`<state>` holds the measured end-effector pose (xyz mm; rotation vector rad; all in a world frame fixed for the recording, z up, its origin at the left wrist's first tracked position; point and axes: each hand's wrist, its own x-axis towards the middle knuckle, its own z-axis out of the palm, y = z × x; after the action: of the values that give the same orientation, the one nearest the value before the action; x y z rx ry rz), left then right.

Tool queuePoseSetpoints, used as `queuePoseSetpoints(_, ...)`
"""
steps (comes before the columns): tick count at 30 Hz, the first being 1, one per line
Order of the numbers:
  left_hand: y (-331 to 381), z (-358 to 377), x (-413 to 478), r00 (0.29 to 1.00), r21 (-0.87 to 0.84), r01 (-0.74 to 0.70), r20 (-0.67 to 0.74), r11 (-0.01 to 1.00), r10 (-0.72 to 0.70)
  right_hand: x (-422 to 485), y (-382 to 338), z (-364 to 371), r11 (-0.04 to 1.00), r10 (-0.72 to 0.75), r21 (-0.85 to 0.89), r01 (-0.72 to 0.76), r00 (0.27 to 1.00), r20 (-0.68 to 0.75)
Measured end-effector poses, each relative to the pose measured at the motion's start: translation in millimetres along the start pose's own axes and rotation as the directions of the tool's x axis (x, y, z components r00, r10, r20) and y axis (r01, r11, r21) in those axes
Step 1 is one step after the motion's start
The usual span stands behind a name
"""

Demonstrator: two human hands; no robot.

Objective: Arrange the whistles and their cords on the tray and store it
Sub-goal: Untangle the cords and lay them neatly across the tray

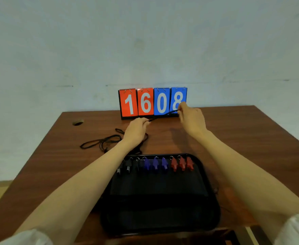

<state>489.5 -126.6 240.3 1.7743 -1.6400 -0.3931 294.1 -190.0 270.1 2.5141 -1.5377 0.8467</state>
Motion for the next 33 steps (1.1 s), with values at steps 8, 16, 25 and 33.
queuePoseSetpoints(8, 52.2, -73.2, -16.6, 0.958, 0.024, -0.081, -0.275, 0.996, 0.085, 1.2, -10.0, -88.2, 0.999, 0.016, 0.036, -0.007, 0.964, -0.267)
queuePoseSetpoints(16, 72.4, -118.8, -47.6, 0.922, 0.027, -0.150, -0.357, 0.988, 0.150, -20.6, -11.6, -138.5, 0.998, 0.020, 0.068, 0.005, 0.930, -0.367)
queuePoseSetpoints(25, 39.3, -134.1, -86.7, 0.898, 0.029, -0.135, -0.419, 0.990, 0.135, -59.1, 5.1, -144.0, 0.990, 0.120, 0.098, -0.096, 0.955, -0.272)
queuePoseSetpoints(33, 0.5, -112.7, -125.2, 0.947, -0.032, -0.041, -0.319, 0.999, 0.029, -98.5, 15.1, -120.8, 0.981, 0.195, 0.026, -0.193, 0.976, -0.101)
